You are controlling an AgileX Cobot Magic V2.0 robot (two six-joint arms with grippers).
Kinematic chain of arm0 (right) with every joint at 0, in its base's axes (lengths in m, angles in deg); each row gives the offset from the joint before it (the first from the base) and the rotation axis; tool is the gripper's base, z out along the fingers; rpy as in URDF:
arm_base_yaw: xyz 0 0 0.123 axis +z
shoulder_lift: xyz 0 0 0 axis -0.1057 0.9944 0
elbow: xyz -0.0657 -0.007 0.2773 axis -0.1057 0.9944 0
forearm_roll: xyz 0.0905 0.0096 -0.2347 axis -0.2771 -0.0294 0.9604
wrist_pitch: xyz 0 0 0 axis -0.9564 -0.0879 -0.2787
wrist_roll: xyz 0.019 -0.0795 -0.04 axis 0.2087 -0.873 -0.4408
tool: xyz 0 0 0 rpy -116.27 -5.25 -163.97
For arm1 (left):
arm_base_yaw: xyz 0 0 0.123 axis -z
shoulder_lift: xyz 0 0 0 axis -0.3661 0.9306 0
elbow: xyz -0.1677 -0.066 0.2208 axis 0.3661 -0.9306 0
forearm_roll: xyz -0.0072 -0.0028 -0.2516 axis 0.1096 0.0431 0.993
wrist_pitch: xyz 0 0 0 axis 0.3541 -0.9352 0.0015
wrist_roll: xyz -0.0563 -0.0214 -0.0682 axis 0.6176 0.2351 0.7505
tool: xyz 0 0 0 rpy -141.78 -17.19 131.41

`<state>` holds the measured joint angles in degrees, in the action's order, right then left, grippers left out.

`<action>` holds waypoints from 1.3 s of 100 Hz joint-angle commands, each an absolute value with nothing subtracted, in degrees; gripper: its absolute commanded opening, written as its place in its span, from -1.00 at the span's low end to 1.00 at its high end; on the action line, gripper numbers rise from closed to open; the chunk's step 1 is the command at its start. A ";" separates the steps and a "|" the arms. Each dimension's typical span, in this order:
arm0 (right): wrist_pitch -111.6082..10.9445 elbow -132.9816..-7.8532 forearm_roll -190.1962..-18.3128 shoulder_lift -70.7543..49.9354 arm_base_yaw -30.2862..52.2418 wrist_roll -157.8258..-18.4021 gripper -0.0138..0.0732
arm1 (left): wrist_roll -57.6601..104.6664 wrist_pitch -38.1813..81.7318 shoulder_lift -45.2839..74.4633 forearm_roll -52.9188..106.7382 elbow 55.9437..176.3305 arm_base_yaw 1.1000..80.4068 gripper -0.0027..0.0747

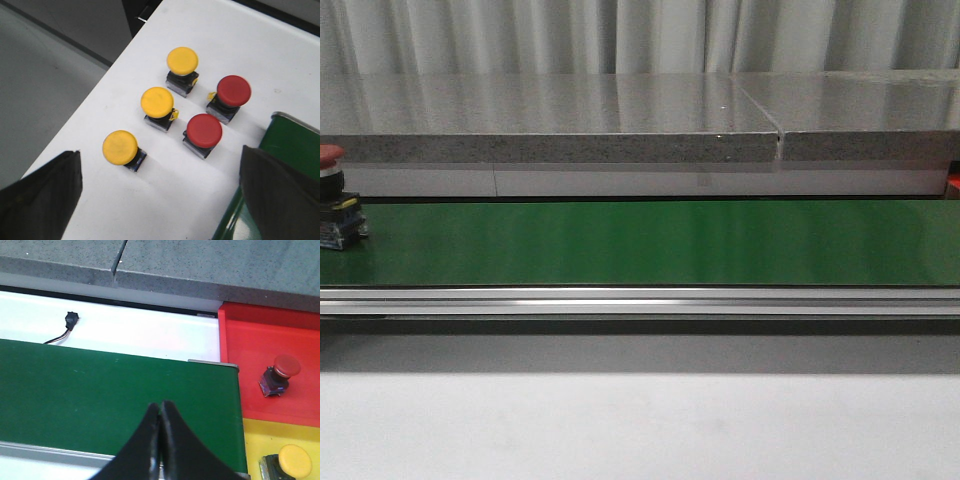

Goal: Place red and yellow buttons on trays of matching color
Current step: 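Grasp a yellow-capped button with the left gripper and lift it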

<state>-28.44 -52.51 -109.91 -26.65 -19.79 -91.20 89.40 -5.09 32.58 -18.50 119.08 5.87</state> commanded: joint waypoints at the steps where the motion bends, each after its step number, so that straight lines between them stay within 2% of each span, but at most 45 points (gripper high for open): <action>1: -32.00 -53.98 -110.90 -26.92 -19.83 -91.68 -0.84 | 89.70 -0.02 30.78 -17.83 118.51 3.96 0.69; 20: -32.00 -53.98 -110.90 -26.92 -19.83 -91.68 -0.84 | 89.70 2.48 32.37 -17.21 116.60 1.38 0.69; 51: -32.00 -53.98 -110.90 -26.92 -19.83 -91.68 -0.84 | 89.70 3.22 41.38 -18.51 116.60 1.14 0.69; 78: -32.00 -53.98 -110.90 -26.92 -19.83 -91.68 -0.84 | 91.13 6.24 47.13 -18.15 116.60 -2.58 0.69; 130: -32.00 -53.98 -110.90 -26.92 -19.83 -91.68 -0.84 | 91.13 11.48 54.84 -18.21 116.73 -3.20 0.69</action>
<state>-28.44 -52.51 -109.91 -26.65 -19.79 -91.20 90.53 9.01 56.09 -17.68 115.26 -3.03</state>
